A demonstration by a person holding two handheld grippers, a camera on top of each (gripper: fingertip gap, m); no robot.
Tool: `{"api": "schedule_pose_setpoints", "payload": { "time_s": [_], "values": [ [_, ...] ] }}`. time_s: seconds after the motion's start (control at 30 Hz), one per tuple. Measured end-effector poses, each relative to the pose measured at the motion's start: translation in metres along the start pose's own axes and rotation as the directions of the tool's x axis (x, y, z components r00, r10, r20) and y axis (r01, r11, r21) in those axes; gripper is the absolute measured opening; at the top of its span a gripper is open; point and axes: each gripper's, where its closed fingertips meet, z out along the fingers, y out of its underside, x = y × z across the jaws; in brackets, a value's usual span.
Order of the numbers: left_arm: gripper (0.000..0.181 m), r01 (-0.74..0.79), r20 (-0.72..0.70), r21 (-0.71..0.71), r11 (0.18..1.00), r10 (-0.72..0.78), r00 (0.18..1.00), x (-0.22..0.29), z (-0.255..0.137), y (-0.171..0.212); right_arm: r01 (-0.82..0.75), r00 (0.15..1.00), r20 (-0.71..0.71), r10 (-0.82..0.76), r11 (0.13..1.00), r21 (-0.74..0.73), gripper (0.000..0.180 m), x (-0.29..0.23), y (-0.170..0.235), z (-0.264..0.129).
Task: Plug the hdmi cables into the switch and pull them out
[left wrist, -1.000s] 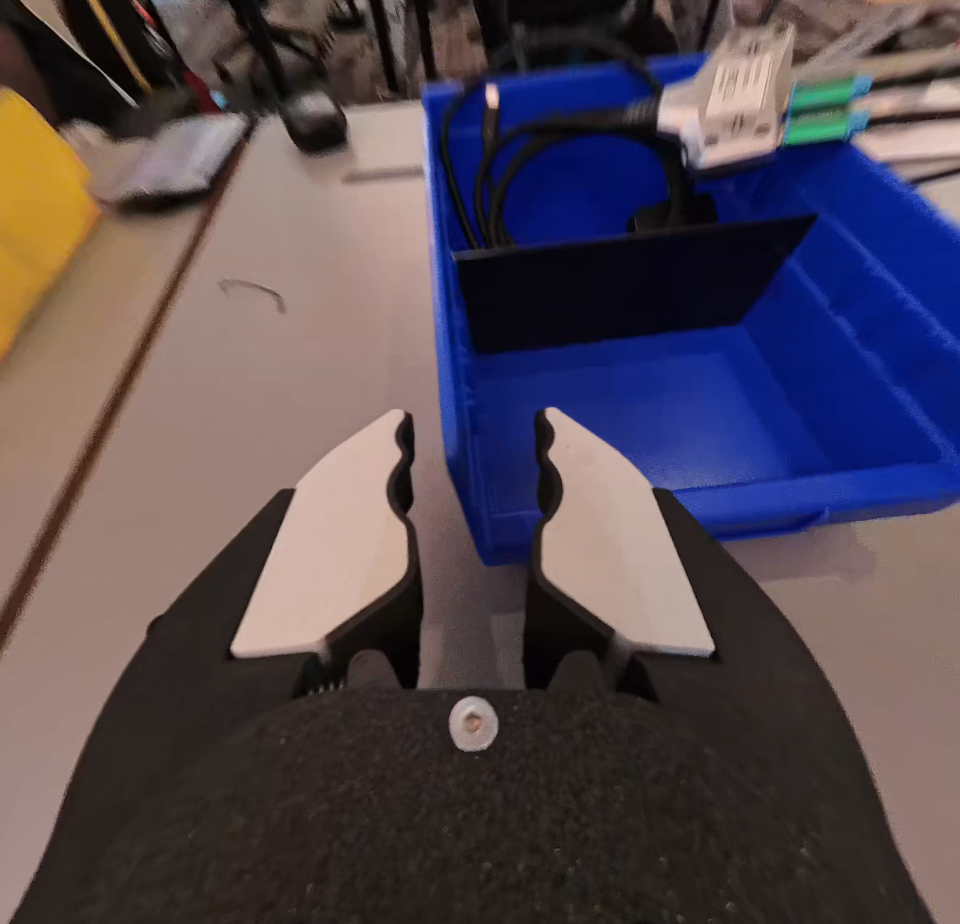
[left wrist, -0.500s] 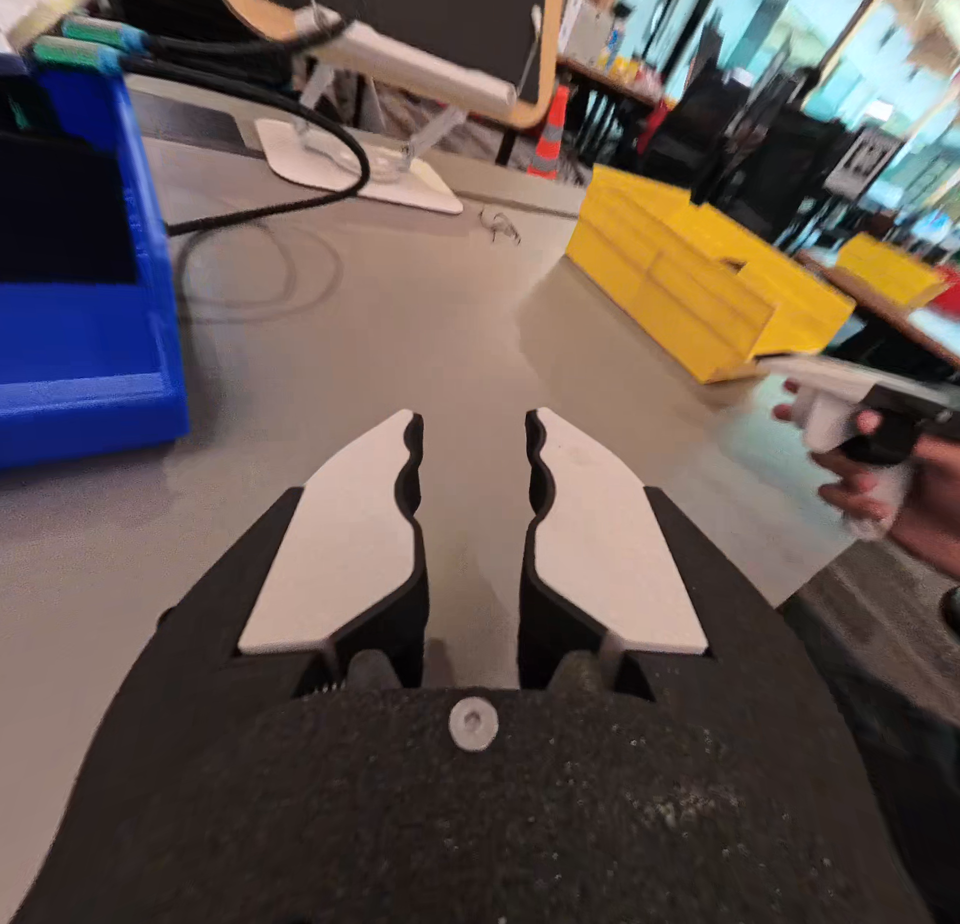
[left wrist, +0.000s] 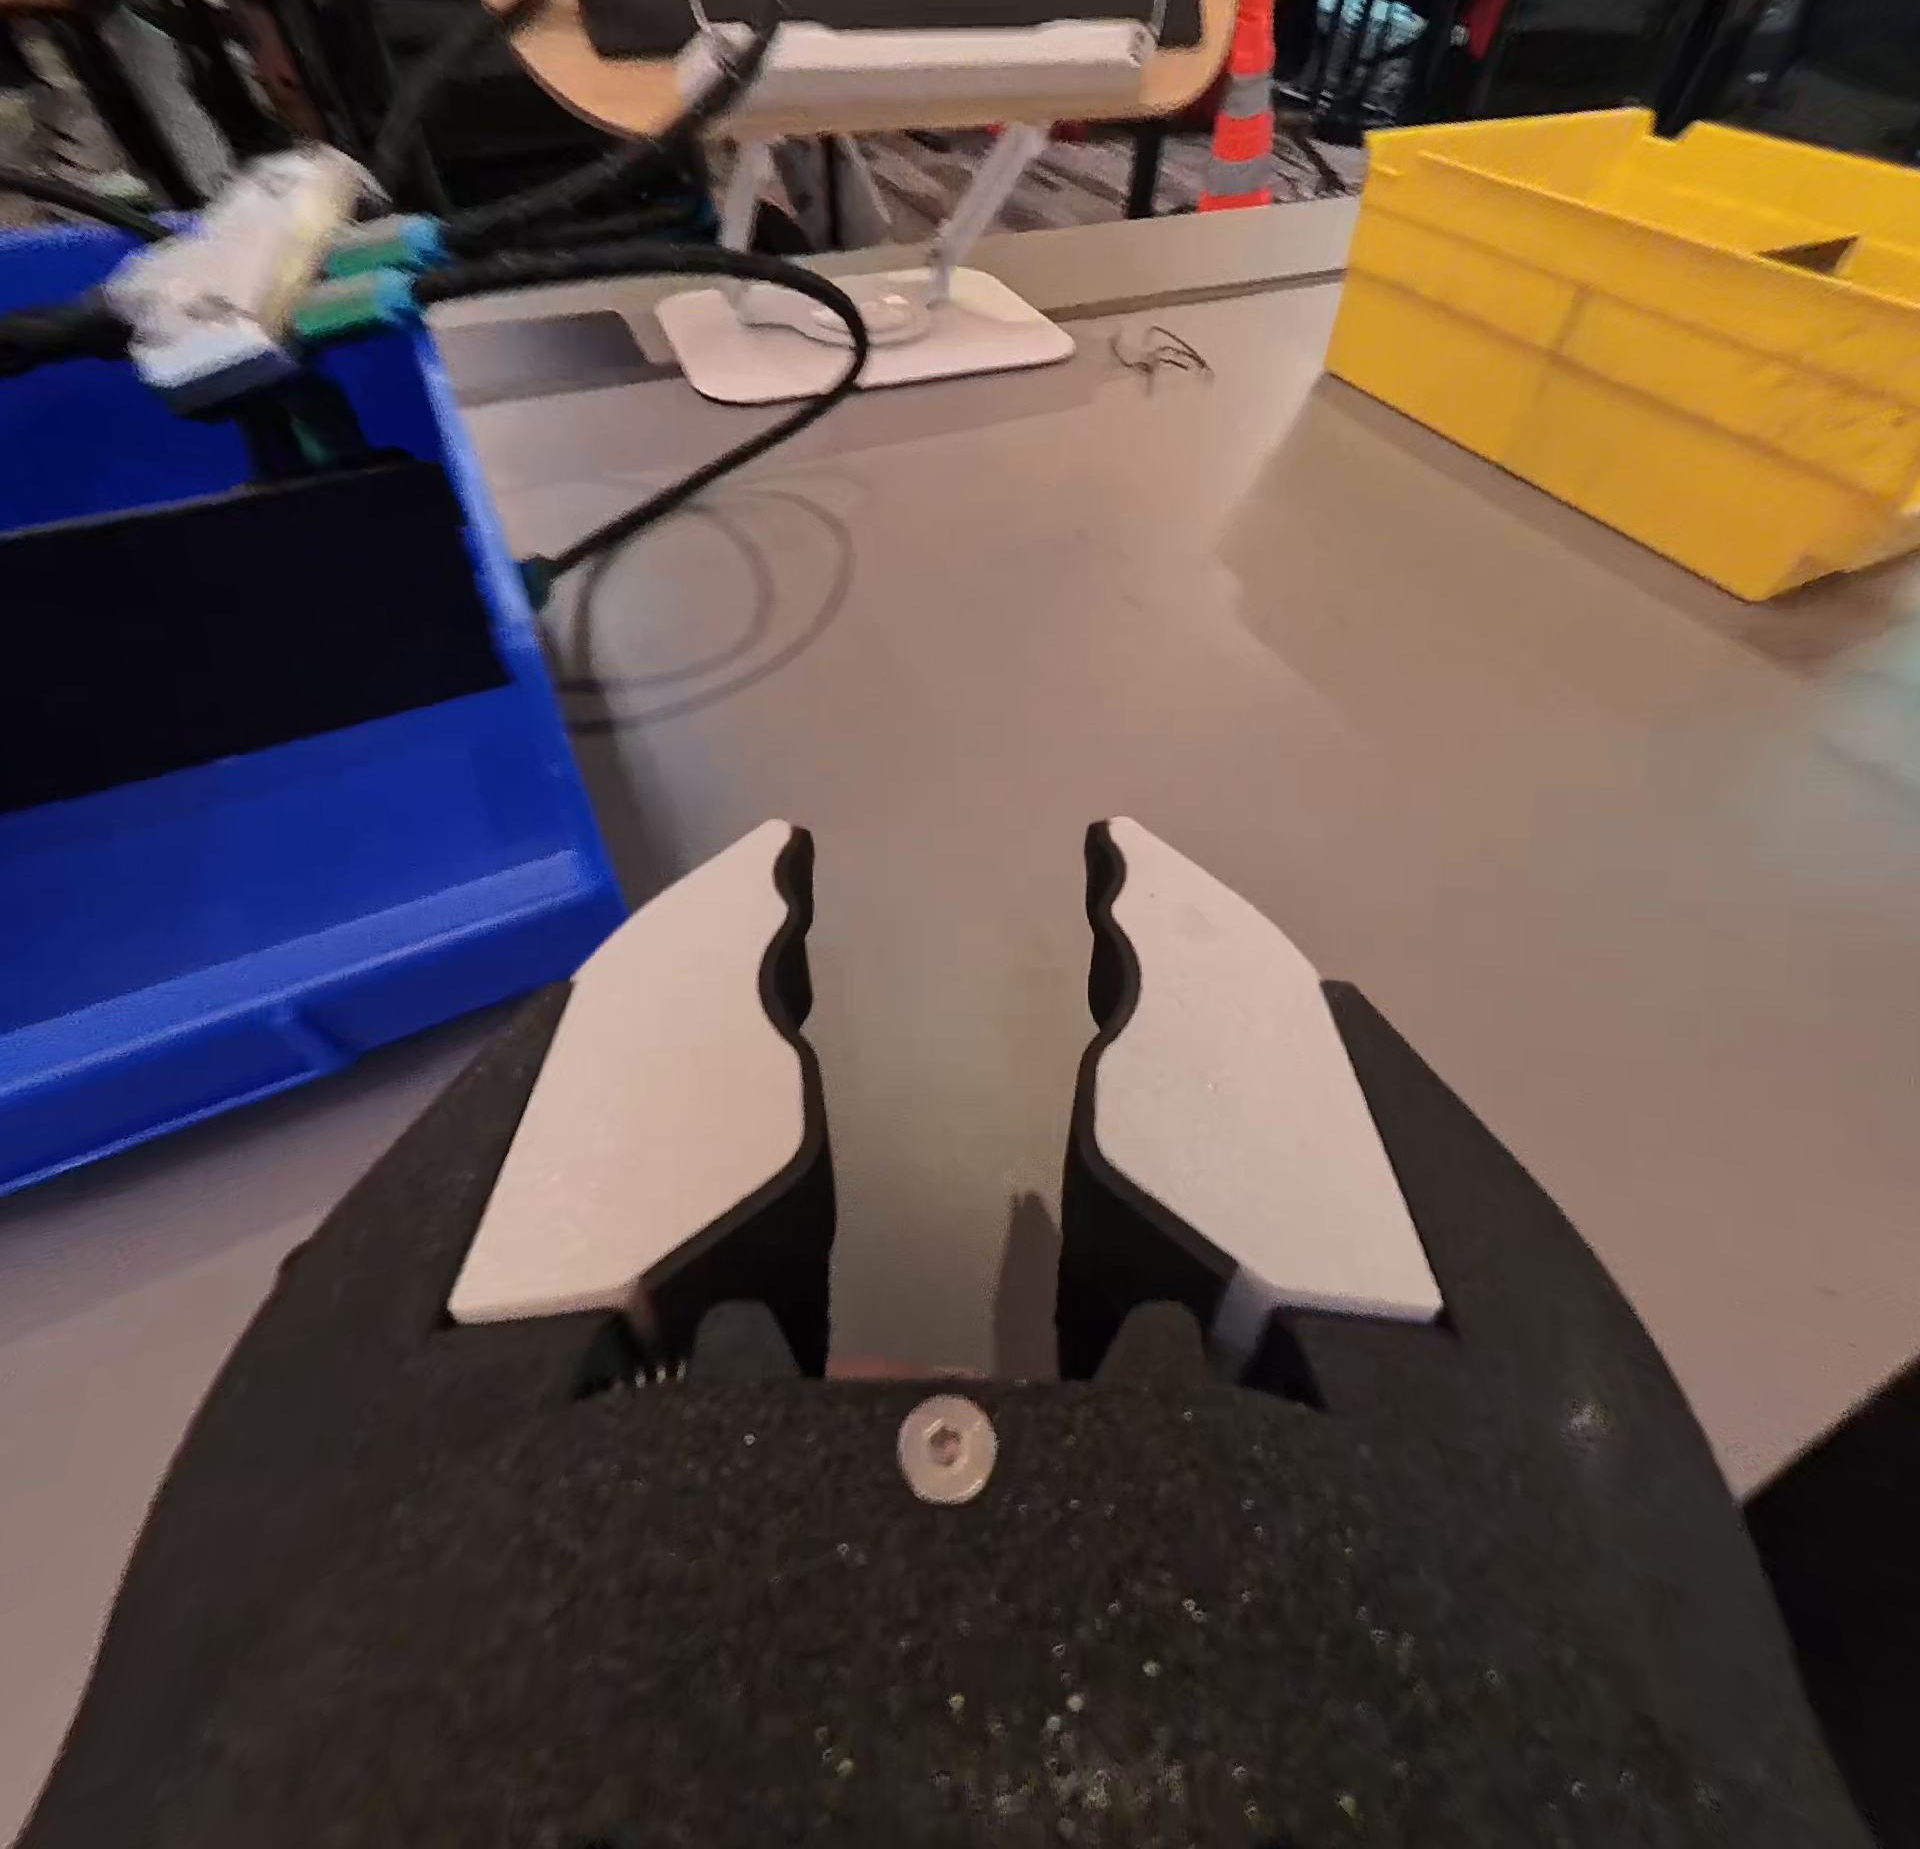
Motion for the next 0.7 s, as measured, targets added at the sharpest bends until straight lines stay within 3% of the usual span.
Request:
{"api": "schedule_pose_setpoints", "payload": {
  "time_s": [0.17, 0.4, 0.53, 0.7],
  "values": [
    [0.050, 0.078, 0.105, 0.043, 0.996, -0.082, 0.991, -0.032, -0.011, -0.006, -0.087, 0.996, -0.003, 0.087, 0.996, -0.004, 0.056, 0.016, 0.000, 0.001],
    [0.047, 0.135, 0.129, 0.025, 0.991, -0.137, 0.982, -0.059, -0.013, -0.001, -0.121, 0.992, 0.042, 0.123, 0.992, -0.038, 0.055, 0.007, 0.007, 0.004],
    [0.036, 0.187, 0.003, -0.004, 0.982, -0.187, 0.982, -0.050, -0.014, 0.000, -0.152, 0.985, 0.067, 0.157, 0.986, -0.071, 0.055, 0.003, 0.013, 0.006],
    [0.055, 0.128, -0.351, -0.155, 0.980, -0.175, 0.920, -0.025, -0.035, -0.012, -0.134, 0.981, 0.127, 0.149, 0.984, -0.119, 0.056, -0.011, 0.020, 0.007]
  ]
}}
